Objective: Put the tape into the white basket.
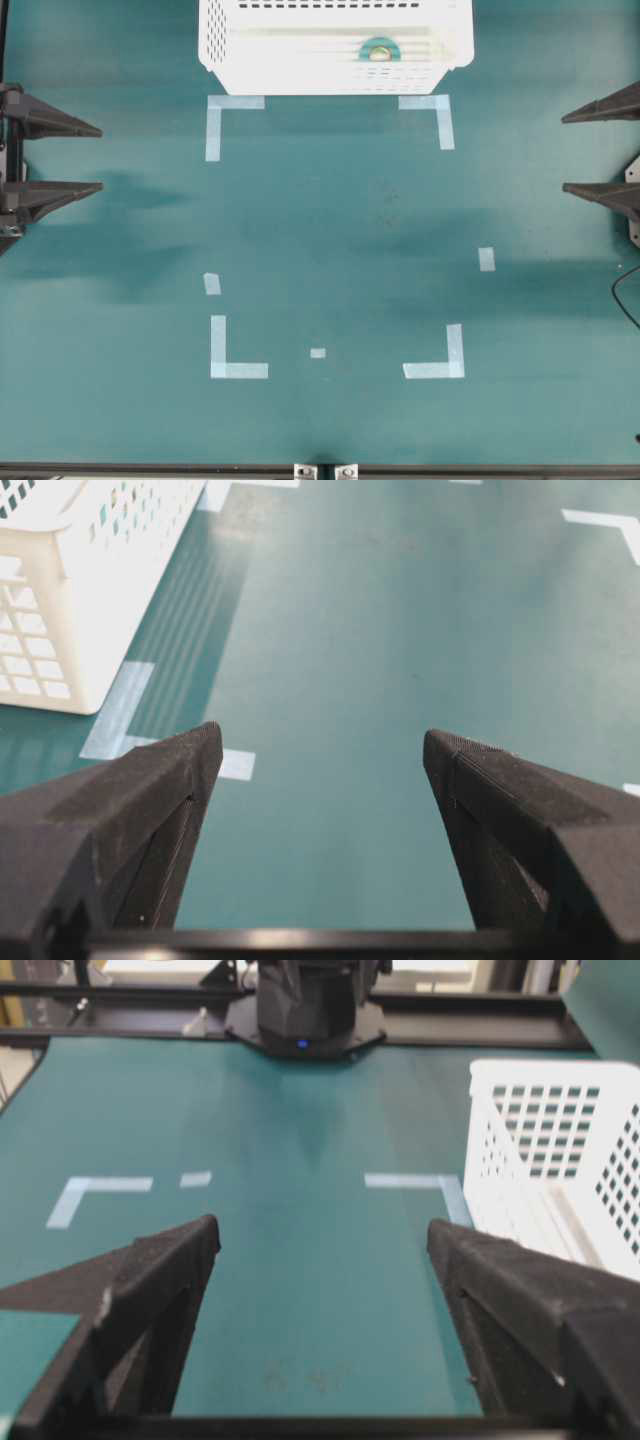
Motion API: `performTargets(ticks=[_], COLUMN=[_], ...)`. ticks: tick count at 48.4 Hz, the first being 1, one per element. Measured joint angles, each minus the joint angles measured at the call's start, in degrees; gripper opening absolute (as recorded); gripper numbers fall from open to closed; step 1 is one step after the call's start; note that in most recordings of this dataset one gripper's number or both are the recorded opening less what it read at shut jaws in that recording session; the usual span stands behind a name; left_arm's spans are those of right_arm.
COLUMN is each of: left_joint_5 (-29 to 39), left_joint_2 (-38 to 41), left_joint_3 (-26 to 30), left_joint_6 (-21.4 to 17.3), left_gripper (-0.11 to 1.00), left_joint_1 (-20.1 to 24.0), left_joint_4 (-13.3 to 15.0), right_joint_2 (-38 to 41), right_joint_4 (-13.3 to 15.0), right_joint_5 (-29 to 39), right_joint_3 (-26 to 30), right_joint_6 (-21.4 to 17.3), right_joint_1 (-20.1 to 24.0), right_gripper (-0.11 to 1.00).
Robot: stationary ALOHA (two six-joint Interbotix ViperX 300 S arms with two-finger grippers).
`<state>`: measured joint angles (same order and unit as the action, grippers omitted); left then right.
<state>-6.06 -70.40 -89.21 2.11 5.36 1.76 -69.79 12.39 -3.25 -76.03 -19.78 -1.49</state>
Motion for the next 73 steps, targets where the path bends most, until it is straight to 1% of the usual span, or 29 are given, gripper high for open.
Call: performTargets(ticks=[4,13,28,38,48,61,67,73], left_joint_5=[0.0,-0.09,-0.09,-0.09,-1.05,-1.76,-1.76,-0.97], left_joint_2=[0.0,-0.09,0.0,0.0,0.0,0.0,-0.35,-2.64], left_joint_3=[0.0,0.09,-0.09,-0.09,-0.97,-1.49,-1.49,-1.76], left_joint_6=[0.0,0.0,0.0,0.0,0.0,0.0,0.0,-0.26], left_gripper=[0.35,0.35,0.35,0.35,0.35,0.35,0.35,0.35], left_joint_1=[0.09,0.26,0.26,0.26,0.26,0.26,0.26,0.26], left_joint_4=[0.0,0.0,0.0,0.09,0.09,0.09,0.0,0.09], right_joint_2=[-0.18,-0.18,-0.26,-0.26,-0.26,-0.18,0.35,1.05], right_joint_4=[0.18,1.49,1.58,1.58,1.58,1.49,1.58,1.58], right_joint_5=[0.0,0.09,0.35,3.08,8.17,9.14,8.79,7.03], right_joint_3=[-0.53,-2.55,-6.33,-7.12,-7.38,-8.17,-9.05,-10.55], right_joint_6=[-0.09,-0.18,-0.26,-0.26,-0.62,-4.83,-5.19,-5.27], right_joint_1=[0.0,0.0,0.0,0.0,0.09,0.0,0.0,0.09], right_gripper=[0.93,0.93,0.93,0.93,0.93,0.93,0.92,0.92])
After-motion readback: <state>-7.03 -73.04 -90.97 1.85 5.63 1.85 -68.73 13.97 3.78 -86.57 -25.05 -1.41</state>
